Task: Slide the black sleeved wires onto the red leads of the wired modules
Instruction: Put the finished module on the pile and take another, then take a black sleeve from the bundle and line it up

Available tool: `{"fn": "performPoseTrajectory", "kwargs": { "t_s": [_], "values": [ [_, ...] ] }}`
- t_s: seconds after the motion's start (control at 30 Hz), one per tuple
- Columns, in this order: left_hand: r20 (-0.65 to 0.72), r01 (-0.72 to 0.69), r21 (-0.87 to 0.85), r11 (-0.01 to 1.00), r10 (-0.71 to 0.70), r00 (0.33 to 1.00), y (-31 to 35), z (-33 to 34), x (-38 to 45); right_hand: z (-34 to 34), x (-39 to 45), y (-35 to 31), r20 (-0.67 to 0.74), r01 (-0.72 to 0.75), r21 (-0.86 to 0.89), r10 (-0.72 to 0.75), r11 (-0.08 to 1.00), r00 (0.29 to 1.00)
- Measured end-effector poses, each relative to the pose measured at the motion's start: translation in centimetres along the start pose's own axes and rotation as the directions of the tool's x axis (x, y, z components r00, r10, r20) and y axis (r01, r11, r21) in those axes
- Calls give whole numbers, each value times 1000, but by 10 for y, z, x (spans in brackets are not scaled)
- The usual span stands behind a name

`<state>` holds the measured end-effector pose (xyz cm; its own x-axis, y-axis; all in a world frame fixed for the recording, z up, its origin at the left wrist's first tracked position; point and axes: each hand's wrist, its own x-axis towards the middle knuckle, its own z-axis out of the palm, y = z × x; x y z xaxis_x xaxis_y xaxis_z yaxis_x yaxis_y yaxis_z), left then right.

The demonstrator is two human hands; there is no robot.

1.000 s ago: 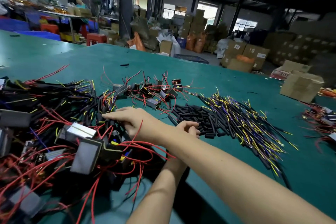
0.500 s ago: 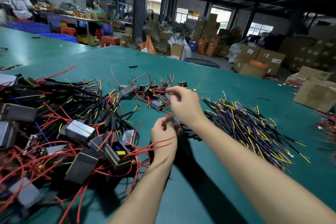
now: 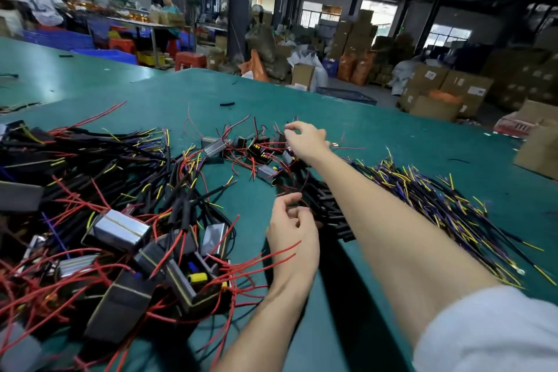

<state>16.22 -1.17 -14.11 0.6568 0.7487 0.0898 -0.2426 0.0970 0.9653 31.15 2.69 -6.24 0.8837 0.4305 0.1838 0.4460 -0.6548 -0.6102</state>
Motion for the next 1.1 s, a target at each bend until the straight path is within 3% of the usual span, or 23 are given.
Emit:
{"fn": "performPoseTrajectory", "kwargs": {
  "t_s": [0.2,0.3,0.4,0.5,0.63,0.73,0.8,0.9,0.97,1.03,1.1],
  "values": [
    [-3,4,-19,1000,-4,1000,1,0,1,11,28,3,160,-96,-52,103,994,982],
    [-4,-12,-9,1000,12,1000,1,-1,0,-1,20,5,-75,8,270,13,963,997],
    [3,-25,-1,1000,25,1000,0,-1,0,-34,2,5,-293,169,613,23,772,956],
    [9,-5,-24,1000,5,1000,2,-1,1,-69,-22,-3,-411,285,677,28,678,911],
    [-52,108,-226,968,-123,991,13,-2,9,-97,-63,-5,-466,317,675,51,666,883],
    [-76,131,-347,929,-167,983,21,-5,13,-102,-98,3,-406,294,750,62,593,912],
    [-40,137,-382,914,-165,986,26,-5,10,-106,-121,11,-349,264,833,91,486,933],
    [107,236,-404,884,-211,972,30,-2,3,-113,-150,24,-280,244,941,137,236,950],
    [253,353,-366,861,-274,928,31,3,-4,-114,-163,32,-230,215,970,153,110,961],
    [371,454,-304,838,-334,866,31,6,-10,-108,-173,39,-121,106,990,169,93,978],
    [461,534,-270,801,-379,802,32,7,-12,-98,-182,49,-23,-11,987,207,163,978]
  ]
}}
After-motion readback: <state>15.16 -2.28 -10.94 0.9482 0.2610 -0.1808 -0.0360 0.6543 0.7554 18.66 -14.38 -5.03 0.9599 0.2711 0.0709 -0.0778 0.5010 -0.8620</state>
